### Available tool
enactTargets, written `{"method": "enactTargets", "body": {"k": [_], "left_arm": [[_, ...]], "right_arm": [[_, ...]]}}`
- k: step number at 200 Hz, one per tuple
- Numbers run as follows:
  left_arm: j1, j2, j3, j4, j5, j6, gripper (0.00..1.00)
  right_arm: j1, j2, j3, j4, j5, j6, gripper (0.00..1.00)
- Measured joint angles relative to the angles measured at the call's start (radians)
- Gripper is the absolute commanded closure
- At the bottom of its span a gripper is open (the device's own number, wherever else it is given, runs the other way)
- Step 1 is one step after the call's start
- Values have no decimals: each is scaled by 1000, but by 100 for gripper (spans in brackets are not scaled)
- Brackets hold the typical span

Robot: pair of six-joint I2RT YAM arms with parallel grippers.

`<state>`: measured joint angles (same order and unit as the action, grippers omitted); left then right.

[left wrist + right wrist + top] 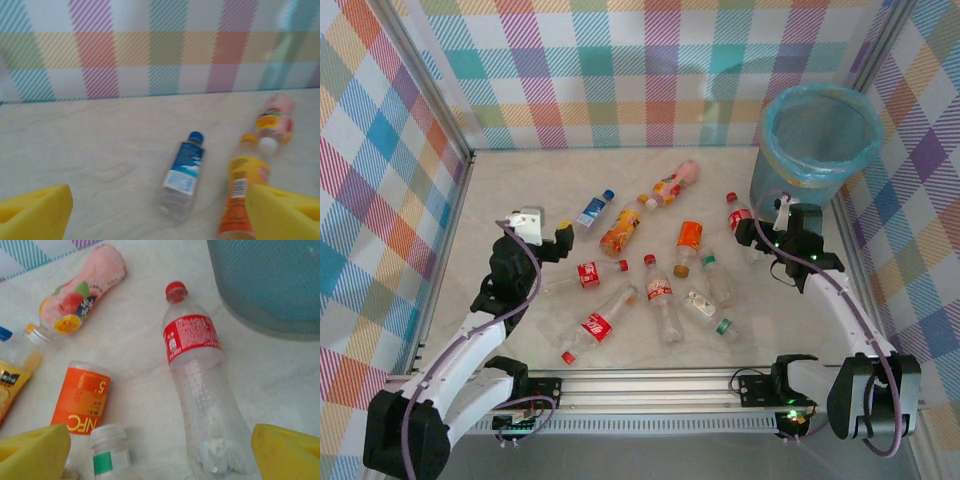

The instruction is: Put the plastic bottles in the bin

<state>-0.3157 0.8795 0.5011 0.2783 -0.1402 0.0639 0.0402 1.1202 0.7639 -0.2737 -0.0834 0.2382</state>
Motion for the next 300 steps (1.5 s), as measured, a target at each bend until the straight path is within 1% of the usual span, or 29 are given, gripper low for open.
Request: {"method": "enactTargets", "body": {"k": [23,66,113,144,182,207,254,300], "left_arm": [[-70,21,95,-61,8,16,12],[-179,134,260,-149,31,32,12],[-245,187,328,-239,43,7,12],[-254,188,330,-262,43,-14,11],[-255,197,332,-280,41,-23,11],[-257,208,334,-280,41,-23,11],[-257,237,349,-285,42,-23,11],[-258,257,378,-308,42,-27,11]], "right_arm": [[0,115,105,-105,4,-37,4],[0,354,234,-162,23,-73,4],[0,492,283,-180,69,-117,3],[2,533,287,-188,68,-123,7],[32,538,298,-203,63,-124,11],[47,547,301,-206,60,-124,11],[65,627,359,-224,69,-131,11],[73,708,443,-237,82,-150,19]]}}
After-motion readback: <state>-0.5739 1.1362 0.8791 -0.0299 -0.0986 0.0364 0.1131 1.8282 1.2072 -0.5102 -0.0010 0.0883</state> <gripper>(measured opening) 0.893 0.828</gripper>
